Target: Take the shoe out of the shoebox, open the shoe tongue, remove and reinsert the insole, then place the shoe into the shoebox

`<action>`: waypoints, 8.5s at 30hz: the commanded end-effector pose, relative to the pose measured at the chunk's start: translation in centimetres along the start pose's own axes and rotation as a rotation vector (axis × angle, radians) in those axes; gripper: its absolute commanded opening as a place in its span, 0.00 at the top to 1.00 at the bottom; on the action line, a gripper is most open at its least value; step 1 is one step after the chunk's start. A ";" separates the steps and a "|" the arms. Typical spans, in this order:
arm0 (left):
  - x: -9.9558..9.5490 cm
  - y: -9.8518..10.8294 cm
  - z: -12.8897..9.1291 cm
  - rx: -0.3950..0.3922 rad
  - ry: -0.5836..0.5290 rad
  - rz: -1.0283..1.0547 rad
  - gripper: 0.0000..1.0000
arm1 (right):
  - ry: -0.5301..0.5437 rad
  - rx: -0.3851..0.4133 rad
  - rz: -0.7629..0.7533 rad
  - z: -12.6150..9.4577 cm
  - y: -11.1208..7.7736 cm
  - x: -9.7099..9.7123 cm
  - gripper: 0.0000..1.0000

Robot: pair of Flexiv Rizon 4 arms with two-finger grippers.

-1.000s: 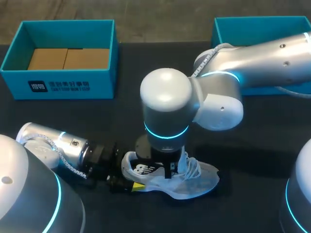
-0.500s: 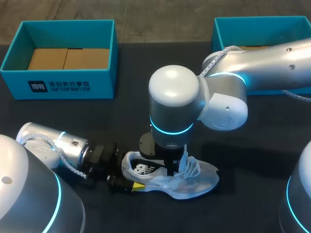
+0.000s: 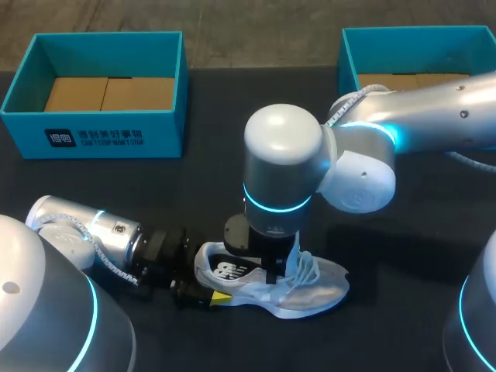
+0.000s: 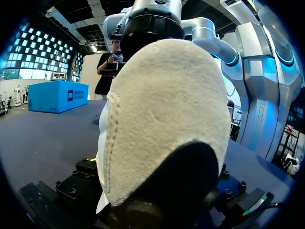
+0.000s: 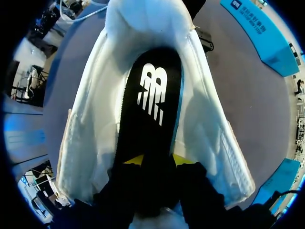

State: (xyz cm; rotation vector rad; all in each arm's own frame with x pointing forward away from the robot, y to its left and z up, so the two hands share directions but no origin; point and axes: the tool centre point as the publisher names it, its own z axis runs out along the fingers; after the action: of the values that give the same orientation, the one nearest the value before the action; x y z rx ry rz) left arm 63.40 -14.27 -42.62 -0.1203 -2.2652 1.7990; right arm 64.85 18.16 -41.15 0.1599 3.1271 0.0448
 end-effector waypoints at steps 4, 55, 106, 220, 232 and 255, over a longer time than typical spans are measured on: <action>0.1 0.3 -0.1 -0.002 -0.001 0.000 1.00 | 0.064 0.020 0.003 2.3 0.5 0.5 0.69; 0.1 0.3 -0.1 -0.002 -0.001 0.000 1.00 | -0.069 -0.416 0.130 -4.5 -1.8 4.0 1.00; 0.1 0.3 -0.1 -0.002 -0.001 0.000 1.00 | 0.002 -0.379 -0.032 -9.6 1.0 2.0 0.60; 0.1 0.3 -0.1 -0.002 -0.001 0.000 1.00 | 0.238 -0.458 -0.089 -6.8 6.8 2.6 1.00; 0.1 0.3 -0.1 -0.002 -0.001 0.000 1.00 | 0.222 -0.538 -0.138 -9.5 7.4 1.2 1.00; 0.1 0.3 -0.1 -0.002 -0.001 0.000 1.00 | 0.277 -0.722 -0.141 -12.3 7.6 -0.1 1.00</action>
State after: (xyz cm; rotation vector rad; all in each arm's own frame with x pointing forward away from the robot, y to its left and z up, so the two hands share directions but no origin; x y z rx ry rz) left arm 63.25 -14.27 -42.59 -0.1208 -2.2645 1.7997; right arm 65.70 25.43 -28.52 -0.0855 3.1233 1.2557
